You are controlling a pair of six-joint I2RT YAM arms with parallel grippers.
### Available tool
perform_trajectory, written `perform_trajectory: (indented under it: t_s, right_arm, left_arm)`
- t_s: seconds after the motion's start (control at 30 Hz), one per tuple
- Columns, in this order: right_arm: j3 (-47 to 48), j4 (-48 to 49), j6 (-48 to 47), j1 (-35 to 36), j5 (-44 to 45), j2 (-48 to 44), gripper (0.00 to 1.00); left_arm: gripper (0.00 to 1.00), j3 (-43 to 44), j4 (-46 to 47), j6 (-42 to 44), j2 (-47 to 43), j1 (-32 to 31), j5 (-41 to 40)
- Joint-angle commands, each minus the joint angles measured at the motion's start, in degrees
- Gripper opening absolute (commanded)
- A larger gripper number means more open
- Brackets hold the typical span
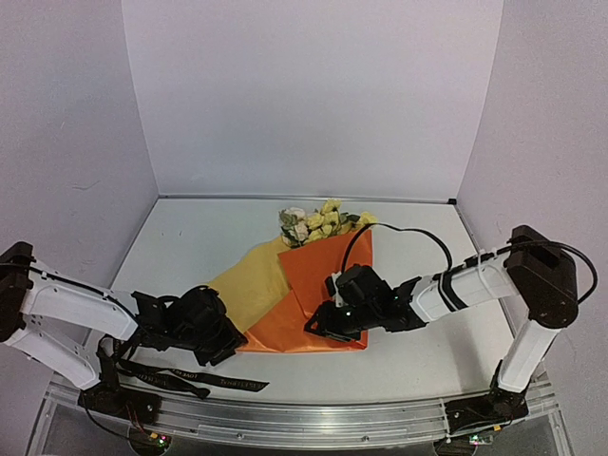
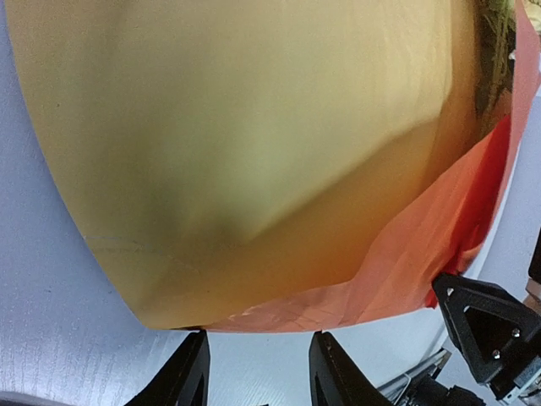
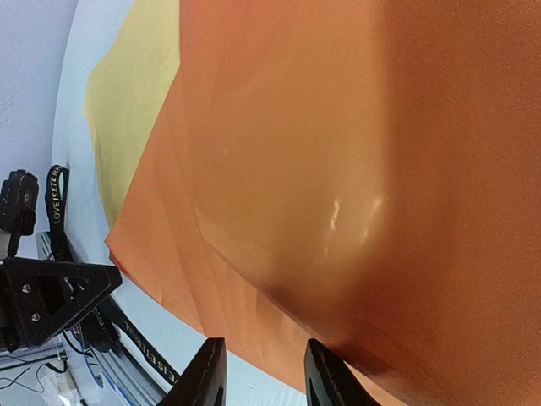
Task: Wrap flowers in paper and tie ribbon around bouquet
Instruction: Press the fold line on the 2/3-folded wrapping paper, then press the fold line on the 1/4-folded wrapping paper.
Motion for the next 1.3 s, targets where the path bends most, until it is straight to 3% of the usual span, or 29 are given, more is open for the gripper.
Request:
perform_trajectory:
  t_s: [0.0, 0.37, 0.57, 0.77, 1.0, 1.27]
  right_arm:
    - [3.5, -0.8, -1.1, 0.2, -2.7, 2.8, 0.34]
    - [5.2, -0.7, -0.8, 0.3, -3.9, 5.9, 0.33]
    - [5.2, -0.1, -0.5, 1.2, -3.3, 6.6, 0.32]
    - [5.2, 0.1, -0.2, 1.5, -3.1, 7.0, 0.29]
    - [4.5, 0.2, 0.0, 2.0, -2.1, 7.2, 0.26]
    - [3.6, 0.5, 0.5, 2.5, -1.5, 7.4, 0.26]
  left_arm:
    - [0.42, 3.3, 0.2, -4.8, 2.2, -0.8, -4.5]
    - [0.37, 8.2, -7.4, -1.4, 3.8, -0.7, -8.4]
    - [0.35, 14.9, -2.8, 17.4, 5.2, -2.4, -4.3]
    - [0.32, 19.7, 1.0, 29.2, 13.8, -5.4, 1.5]
    - [0.29, 18.1, 4.8, 30.0, 18.7, -5.5, 2.7]
    - [0.3, 11.6, 4.6, 23.8, 17.4, -5.5, -0.4]
